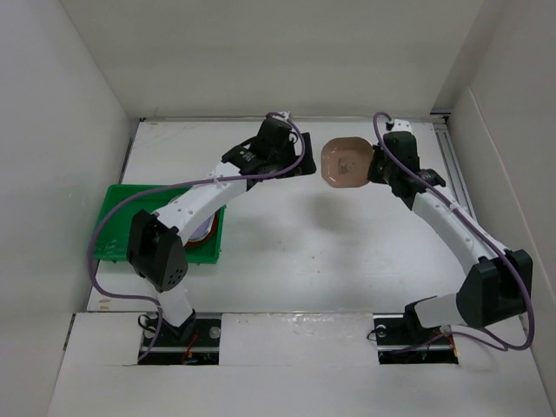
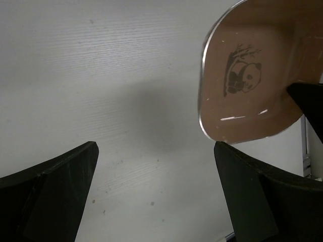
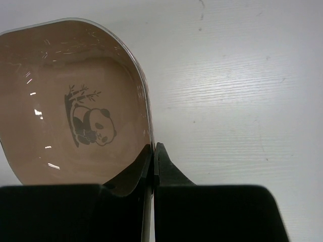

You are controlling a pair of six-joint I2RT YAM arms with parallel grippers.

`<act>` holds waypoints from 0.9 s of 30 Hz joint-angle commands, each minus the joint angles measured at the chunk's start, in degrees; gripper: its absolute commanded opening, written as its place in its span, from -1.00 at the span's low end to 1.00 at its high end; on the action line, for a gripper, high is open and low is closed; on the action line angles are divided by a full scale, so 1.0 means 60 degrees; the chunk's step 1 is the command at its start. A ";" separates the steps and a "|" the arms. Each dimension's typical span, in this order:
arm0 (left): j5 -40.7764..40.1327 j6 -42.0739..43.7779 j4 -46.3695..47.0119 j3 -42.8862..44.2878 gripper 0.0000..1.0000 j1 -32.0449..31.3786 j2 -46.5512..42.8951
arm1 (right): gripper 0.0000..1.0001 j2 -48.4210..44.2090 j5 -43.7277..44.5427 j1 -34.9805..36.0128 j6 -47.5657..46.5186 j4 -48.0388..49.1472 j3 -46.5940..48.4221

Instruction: Place the plates into the plastic bin on the countertop

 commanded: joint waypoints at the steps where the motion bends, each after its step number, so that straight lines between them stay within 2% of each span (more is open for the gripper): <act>1: -0.0067 -0.0199 0.0170 0.0736 0.99 -0.0401 0.0190 | -1.00 -0.0451 -0.0953 0.0333 -0.0115 0.0363 0.0133; 7: -0.0314 -0.0505 0.0257 0.0738 0.95 -0.0519 0.0367 | -1.00 -0.0540 -0.0723 0.1227 0.0060 0.0232 0.0397; 9: -0.0593 -0.0506 0.0257 0.0737 0.72 -0.0519 0.0367 | -1.00 -0.0788 -0.1000 0.1330 0.0061 0.0319 0.0397; 11: -0.0813 -0.0506 0.0139 0.0737 0.40 -0.0519 0.0367 | -1.00 -0.1081 -0.1001 0.1448 0.0149 0.0423 0.0309; 12: -0.0916 -0.0506 0.0052 0.0737 0.01 -0.0519 0.0454 | -1.00 -0.1169 -0.1001 0.1578 0.0149 0.0423 0.0309; 15: -0.1369 -0.0594 -0.0211 0.0737 -0.63 -0.0519 0.0556 | -1.00 -0.1418 -0.0900 0.1682 0.0149 0.0423 0.0396; 16: -0.1487 -0.0594 -0.0299 0.0737 -0.97 -0.0519 0.0557 | -1.00 -0.1419 -0.0899 0.1769 0.0149 0.0321 0.0484; 19: -0.1868 -0.0682 -0.0533 0.0737 -1.00 -0.0519 0.0470 | -1.00 -0.1637 -0.0709 0.1770 0.0149 0.0116 0.0485; 21: -0.1999 -0.0682 -0.0636 0.0737 -1.00 -0.0271 0.0367 | -0.92 -0.1754 -0.0708 0.1654 0.0149 0.0115 0.0485; 22: -0.2001 -0.0682 -0.0637 0.0737 -1.00 -0.0139 0.0222 | -0.71 -0.1756 -0.0621 0.1653 0.0149 0.0115 0.0485; 23: -0.2001 -0.0682 -0.0767 0.0650 -1.00 0.0022 0.0220 | 0.18 -0.1843 -0.0621 0.1537 0.0149 0.0115 0.0485; 24: -0.2001 -0.0682 -0.0914 0.0533 -1.00 0.0212 -0.0055 | 0.50 -0.1945 -0.0519 0.1391 0.0062 0.0028 0.0354; 26: -0.2001 -0.0682 -0.1046 0.0183 -1.00 0.0812 -0.0538 | 0.84 -0.2062 -0.0387 0.1214 0.0061 -0.0060 0.0252; 27: -0.2001 -0.0682 -0.1047 -0.0008 -1.00 0.1032 -0.0773 | 0.91 -0.2063 -0.0299 0.1054 -0.0041 -0.0061 0.0091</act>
